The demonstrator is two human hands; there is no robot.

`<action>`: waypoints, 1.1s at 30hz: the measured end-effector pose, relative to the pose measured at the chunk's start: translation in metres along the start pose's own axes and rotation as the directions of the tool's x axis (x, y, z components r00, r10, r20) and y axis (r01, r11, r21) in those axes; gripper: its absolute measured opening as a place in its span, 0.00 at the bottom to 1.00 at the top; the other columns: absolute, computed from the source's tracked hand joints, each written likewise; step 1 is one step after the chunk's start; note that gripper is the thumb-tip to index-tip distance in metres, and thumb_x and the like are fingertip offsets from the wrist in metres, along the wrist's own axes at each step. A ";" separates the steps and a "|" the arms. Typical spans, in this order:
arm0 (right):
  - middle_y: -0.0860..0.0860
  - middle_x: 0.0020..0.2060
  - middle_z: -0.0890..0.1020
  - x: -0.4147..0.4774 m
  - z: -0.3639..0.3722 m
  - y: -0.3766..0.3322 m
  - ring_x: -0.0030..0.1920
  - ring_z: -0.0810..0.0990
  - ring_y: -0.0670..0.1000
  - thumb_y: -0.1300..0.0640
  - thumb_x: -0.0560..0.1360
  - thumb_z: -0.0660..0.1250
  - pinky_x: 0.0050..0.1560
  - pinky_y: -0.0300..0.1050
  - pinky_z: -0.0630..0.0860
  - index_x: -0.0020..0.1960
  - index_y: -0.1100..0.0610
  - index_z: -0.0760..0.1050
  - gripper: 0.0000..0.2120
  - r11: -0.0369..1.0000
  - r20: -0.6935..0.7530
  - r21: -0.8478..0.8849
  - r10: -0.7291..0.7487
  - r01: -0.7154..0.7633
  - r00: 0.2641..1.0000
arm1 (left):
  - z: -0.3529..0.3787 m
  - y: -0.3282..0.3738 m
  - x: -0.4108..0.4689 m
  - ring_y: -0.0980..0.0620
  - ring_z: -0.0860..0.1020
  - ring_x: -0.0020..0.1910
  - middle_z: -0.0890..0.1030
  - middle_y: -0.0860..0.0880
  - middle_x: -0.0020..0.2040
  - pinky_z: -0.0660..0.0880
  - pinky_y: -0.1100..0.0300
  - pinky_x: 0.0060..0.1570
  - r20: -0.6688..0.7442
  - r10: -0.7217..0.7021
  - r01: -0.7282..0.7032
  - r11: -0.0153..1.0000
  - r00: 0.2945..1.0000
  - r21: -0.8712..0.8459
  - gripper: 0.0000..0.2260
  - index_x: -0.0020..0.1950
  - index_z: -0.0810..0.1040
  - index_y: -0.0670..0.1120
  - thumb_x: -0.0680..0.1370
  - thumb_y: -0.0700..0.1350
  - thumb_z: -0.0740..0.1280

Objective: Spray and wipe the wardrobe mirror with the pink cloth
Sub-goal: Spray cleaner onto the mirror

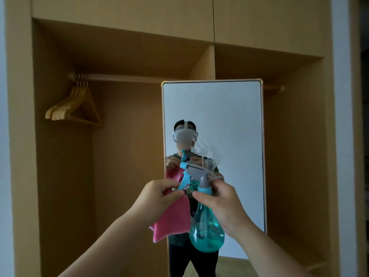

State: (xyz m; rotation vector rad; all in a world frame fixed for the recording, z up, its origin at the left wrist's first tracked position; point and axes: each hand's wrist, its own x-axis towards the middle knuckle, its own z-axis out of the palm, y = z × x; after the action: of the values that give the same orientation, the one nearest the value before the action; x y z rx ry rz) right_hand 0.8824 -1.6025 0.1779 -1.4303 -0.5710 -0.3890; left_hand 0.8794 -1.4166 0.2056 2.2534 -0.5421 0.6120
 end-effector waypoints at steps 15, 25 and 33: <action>0.55 0.49 0.85 0.041 0.001 -0.044 0.55 0.83 0.56 0.62 0.73 0.72 0.62 0.55 0.76 0.46 0.54 0.84 0.05 0.990 -0.105 0.092 0.114 -0.104 0.988 | -0.031 0.010 0.010 0.62 0.73 0.43 0.71 0.62 0.48 0.73 0.70 0.31 0.079 -0.071 0.046 0.957 0.994 0.285 0.21 0.63 0.73 0.55 0.72 0.42 0.72; 0.61 0.54 0.82 0.073 -0.003 -0.080 0.58 0.80 0.59 0.61 0.73 0.71 0.63 0.55 0.73 0.52 0.61 0.80 0.09 0.993 -0.158 -0.041 0.107 -0.115 0.982 | -0.057 0.003 0.025 0.55 0.77 0.46 0.79 0.52 0.50 0.73 0.70 0.41 -0.109 0.022 0.028 0.896 0.994 0.444 0.10 0.52 0.81 0.46 0.76 0.37 0.64; 0.56 0.37 0.72 0.079 -0.007 -0.086 0.39 0.70 0.53 0.65 0.70 0.64 0.41 0.46 0.68 0.44 0.65 0.75 0.04 0.963 -0.246 -0.259 0.007 -0.072 0.969 | -0.066 0.002 0.023 0.55 0.77 0.44 0.80 0.54 0.46 0.72 0.64 0.42 -0.156 0.052 0.024 0.894 0.986 0.448 0.06 0.51 0.79 0.50 0.76 0.41 0.66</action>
State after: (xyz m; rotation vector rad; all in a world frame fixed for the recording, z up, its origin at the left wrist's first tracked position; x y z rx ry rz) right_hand 0.8981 -1.6121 0.2935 -1.6190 -0.2966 -0.6180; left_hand 0.8792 -1.3735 0.2612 2.5957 -0.3589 1.0063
